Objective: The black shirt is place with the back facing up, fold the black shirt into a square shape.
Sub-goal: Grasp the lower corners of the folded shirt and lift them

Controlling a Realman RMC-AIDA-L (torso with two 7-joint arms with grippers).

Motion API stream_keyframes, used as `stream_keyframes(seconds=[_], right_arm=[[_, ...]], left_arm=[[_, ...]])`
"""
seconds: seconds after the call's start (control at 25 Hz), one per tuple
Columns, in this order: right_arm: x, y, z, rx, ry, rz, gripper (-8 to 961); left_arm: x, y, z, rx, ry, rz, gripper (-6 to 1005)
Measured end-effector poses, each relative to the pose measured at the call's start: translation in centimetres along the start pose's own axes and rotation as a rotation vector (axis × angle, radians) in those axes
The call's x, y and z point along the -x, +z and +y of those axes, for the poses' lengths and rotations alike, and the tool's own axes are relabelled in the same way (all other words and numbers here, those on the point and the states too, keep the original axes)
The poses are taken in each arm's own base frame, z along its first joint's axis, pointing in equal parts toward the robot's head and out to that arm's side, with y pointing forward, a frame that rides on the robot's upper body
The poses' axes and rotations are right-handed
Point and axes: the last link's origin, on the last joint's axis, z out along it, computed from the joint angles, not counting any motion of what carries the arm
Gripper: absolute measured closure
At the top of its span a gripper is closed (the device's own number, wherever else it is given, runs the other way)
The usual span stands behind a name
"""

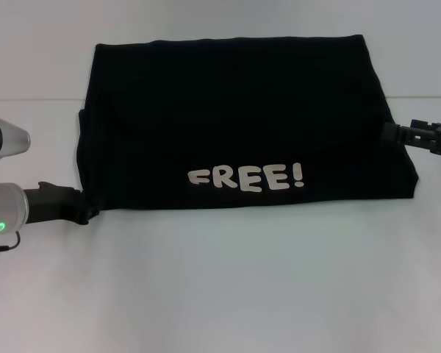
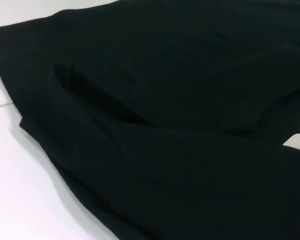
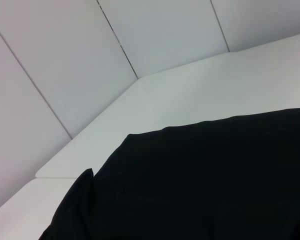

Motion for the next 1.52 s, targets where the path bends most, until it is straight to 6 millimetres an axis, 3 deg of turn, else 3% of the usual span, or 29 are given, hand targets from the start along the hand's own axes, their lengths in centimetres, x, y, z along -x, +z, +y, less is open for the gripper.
stream_keyframes(seconds=[0.2,0.32,0.8,1.12,1.52], right_arm=[[0.0,-0.1,-0.1,-0.006,0.003,0.001,14],[0.0,-0.3,-0.4,-0.018,0.012,0.014,14],[0.4,0.7,-2.5,-0.219,0.107,0.277,56],[-0.9,3.2,-2.4,-0.273,0.070,0.331,84],[-1.7,4.3,-1.9,-0.269,0.056,0.350,102]], left_arm=[[-0.3,-0.2,-0.2,-0.008,-0.001,0.005,734],[-0.4,-0.2,-0.3,-0.010,-0.001,0.007,958],[-0.5,-0.3,-0.2,0.002,0.003,0.008,973],[-0.5,-0.3,-0.2,0.002,0.003,0.007,973],[-1.0,-0.2,-0.2,0.004,0.013,0.012,973]])
